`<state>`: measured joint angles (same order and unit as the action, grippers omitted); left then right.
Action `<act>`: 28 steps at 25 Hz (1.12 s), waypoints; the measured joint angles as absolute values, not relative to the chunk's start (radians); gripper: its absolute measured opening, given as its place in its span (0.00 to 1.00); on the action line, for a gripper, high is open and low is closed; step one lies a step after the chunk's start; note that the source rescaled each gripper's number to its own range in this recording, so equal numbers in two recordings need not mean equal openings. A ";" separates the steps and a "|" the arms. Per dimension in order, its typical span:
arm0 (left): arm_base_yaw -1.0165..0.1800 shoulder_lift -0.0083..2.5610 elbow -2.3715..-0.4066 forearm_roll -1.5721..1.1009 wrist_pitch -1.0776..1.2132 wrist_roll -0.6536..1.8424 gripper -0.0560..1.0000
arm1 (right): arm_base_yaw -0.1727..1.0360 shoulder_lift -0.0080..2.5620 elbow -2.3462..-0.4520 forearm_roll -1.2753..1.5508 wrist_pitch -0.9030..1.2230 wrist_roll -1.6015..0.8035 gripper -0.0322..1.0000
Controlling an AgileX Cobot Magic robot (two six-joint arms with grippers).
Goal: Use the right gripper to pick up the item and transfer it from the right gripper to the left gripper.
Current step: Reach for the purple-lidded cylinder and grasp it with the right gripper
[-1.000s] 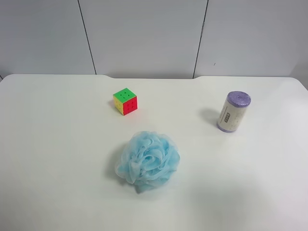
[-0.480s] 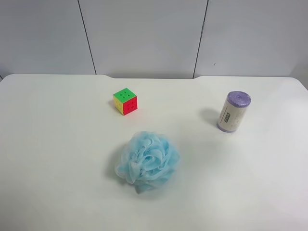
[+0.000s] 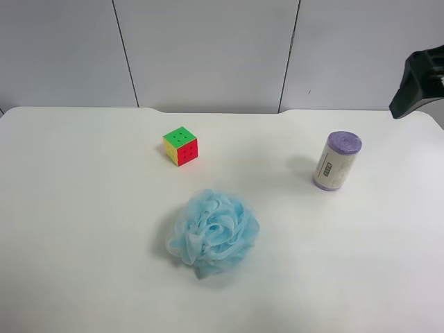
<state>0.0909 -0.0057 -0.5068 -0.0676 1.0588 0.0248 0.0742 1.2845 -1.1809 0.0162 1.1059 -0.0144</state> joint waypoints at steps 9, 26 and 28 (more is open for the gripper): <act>0.091 -0.006 -0.507 -0.068 1.059 0.025 1.00 | 0.074 1.566 -1.335 0.037 1.103 -0.014 1.00; 0.091 -0.006 -0.507 -0.068 1.059 0.025 1.00 | 0.074 1.800 -1.353 0.064 0.976 -0.040 1.00; 0.091 -0.006 -0.507 -0.068 1.059 0.025 1.00 | 0.074 1.825 -1.353 0.064 0.963 -0.044 1.00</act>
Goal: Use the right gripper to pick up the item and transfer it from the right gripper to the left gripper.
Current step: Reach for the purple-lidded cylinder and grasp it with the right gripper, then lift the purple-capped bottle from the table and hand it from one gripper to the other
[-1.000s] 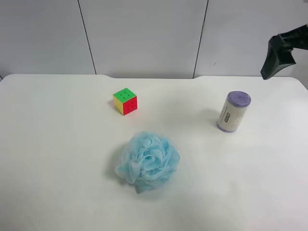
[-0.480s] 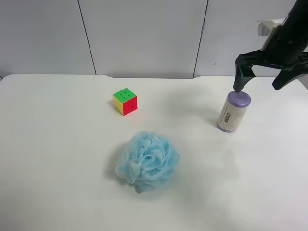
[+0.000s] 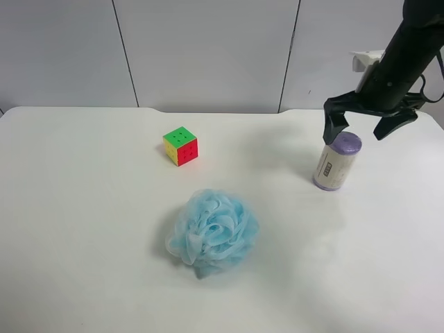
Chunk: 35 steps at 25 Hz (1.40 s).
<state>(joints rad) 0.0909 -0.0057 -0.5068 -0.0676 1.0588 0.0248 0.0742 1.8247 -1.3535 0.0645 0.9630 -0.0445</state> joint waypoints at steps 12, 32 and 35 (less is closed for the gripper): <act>0.091 -0.006 -0.507 -0.068 1.059 0.025 1.00 | 0.074 1.934 -1.354 0.065 0.886 -0.049 1.00; 0.091 -0.006 -0.507 -0.068 1.059 0.025 1.00 | 0.074 1.958 -1.354 0.069 0.885 -0.050 0.03; 0.091 -0.006 -0.507 -0.068 1.059 0.025 1.00 | 0.074 1.958 -1.354 0.069 0.886 -0.050 0.03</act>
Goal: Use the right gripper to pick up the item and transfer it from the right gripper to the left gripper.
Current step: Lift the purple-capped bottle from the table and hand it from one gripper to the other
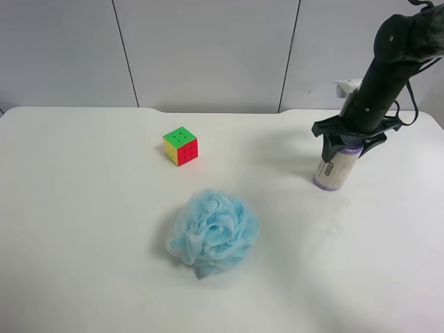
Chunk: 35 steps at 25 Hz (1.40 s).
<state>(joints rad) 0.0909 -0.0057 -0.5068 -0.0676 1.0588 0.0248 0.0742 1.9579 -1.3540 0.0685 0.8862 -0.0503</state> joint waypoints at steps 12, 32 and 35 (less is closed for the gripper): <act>0.091 -0.006 -0.507 -0.068 1.059 0.025 1.00 | 0.074 1.830 -1.354 0.102 0.945 -0.050 0.03; 0.091 0.053 -0.507 -0.188 1.060 0.194 1.00 | 0.266 1.541 -1.354 0.179 1.080 -0.051 0.03; 0.066 0.106 -0.507 -0.257 1.059 0.240 1.00 | 0.303 1.537 -1.354 0.232 1.080 -0.061 0.03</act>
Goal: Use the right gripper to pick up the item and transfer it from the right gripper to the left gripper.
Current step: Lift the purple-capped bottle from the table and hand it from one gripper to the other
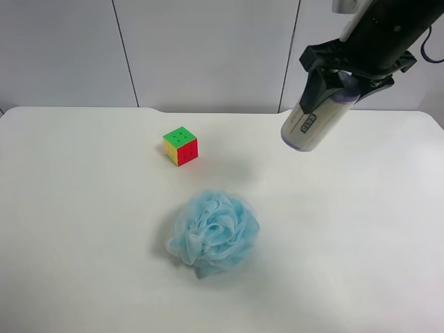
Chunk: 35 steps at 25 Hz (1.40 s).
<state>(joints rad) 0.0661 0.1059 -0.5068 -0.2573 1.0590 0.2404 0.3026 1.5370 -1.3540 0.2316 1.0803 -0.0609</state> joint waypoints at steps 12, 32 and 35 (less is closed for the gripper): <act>-0.212 0.299 -0.521 -0.299 1.067 0.355 1.00 | 0.335 1.536 -1.354 0.550 1.083 -0.262 0.03; -0.656 0.766 -0.760 -0.160 0.917 0.394 1.00 | 0.418 1.513 -1.354 0.647 1.124 -0.345 0.03; -0.722 0.834 -0.795 -0.106 0.911 0.394 1.00 | 0.441 1.512 -1.354 0.664 1.108 -0.345 0.03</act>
